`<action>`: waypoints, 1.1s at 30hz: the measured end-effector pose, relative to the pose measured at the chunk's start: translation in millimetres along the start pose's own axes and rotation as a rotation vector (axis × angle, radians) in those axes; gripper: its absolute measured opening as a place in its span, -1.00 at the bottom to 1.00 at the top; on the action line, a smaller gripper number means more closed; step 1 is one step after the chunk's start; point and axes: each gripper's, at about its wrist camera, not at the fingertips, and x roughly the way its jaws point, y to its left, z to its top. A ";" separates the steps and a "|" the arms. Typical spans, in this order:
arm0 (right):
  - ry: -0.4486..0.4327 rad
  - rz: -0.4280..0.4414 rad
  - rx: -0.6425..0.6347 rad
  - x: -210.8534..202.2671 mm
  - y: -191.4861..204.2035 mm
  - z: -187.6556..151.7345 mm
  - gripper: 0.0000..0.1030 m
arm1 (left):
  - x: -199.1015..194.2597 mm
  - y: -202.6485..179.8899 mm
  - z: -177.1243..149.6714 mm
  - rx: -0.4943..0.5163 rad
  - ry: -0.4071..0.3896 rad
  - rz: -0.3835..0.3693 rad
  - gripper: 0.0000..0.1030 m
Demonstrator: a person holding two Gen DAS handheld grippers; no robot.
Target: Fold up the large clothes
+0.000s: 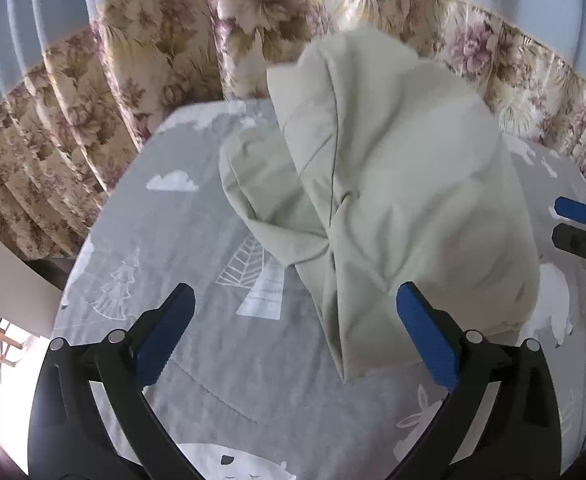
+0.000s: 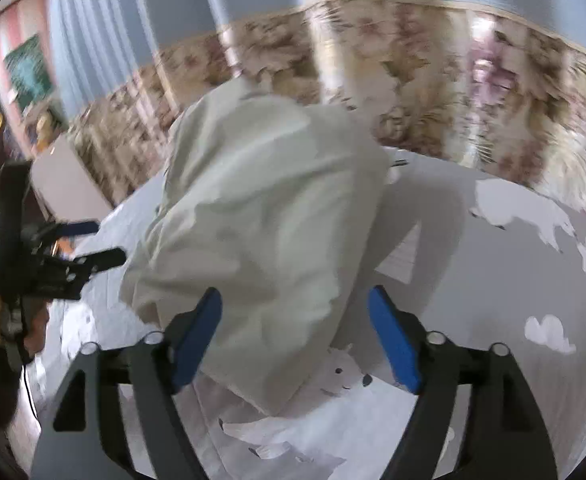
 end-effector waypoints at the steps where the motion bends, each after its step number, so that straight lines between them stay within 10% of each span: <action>1: -0.007 -0.005 0.018 -0.1 -2.6 2.3 0.56 | -2.1 -1.7 -0.3 0.002 -0.003 0.004 0.94; 21: -0.266 -0.298 -0.028 -45.0 -16.3 63.5 0.68 | 1.8 17.3 5.6 -0.170 -0.021 -0.059 0.94; 33: -0.130 -0.145 0.103 3.7 -38.3 33.9 0.68 | 11.4 3.3 10.9 -0.144 -0.026 -0.031 0.94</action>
